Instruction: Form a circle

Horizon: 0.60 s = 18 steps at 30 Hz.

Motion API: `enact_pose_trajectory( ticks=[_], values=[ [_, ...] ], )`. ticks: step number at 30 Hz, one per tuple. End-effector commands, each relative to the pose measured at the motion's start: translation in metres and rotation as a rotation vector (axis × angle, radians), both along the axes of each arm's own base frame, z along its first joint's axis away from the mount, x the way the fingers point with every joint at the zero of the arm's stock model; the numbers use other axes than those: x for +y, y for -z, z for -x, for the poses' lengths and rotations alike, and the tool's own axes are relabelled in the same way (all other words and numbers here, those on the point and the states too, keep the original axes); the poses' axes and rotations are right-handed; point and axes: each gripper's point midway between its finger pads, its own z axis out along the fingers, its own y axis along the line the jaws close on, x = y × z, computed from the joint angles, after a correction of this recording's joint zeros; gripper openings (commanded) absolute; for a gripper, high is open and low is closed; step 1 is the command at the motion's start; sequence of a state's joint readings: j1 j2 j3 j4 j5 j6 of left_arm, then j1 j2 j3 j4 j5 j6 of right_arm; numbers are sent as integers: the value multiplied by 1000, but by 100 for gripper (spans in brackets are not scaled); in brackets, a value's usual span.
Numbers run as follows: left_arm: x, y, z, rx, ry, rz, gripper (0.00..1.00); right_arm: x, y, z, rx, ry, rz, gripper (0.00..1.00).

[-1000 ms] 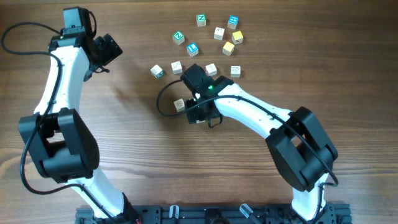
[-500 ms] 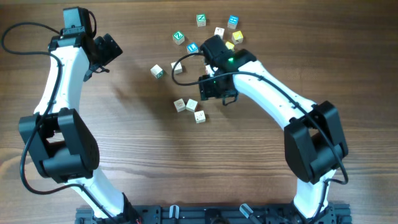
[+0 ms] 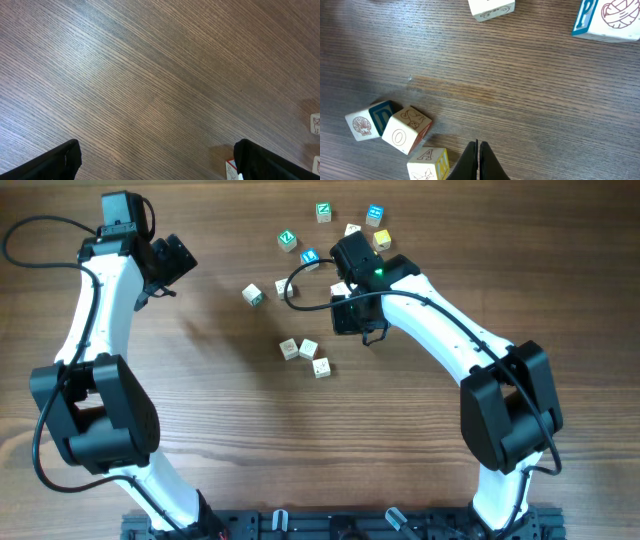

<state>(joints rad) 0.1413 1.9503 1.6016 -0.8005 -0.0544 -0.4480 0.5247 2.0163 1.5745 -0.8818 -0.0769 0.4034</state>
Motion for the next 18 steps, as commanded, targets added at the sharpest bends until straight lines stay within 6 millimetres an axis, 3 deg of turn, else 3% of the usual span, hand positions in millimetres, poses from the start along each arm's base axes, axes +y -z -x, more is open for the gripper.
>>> enact_pose_trajectory(
  ticks=[1,7,14,18],
  values=[
    [0,-1,-1,-5,-9,4,100,0,1,0,-4,22,7,4],
    [0,-1,-1,-4,-8,4,100,8,0,0,2,13,-38,4],
    [0,-1,-1,-5,-9,4,100,49,-15,-9,-29,-9,-231,4],
    [0,-1,-1,-5,-9,4,100,24,-3,4,30,98,-103,4]
  ],
)
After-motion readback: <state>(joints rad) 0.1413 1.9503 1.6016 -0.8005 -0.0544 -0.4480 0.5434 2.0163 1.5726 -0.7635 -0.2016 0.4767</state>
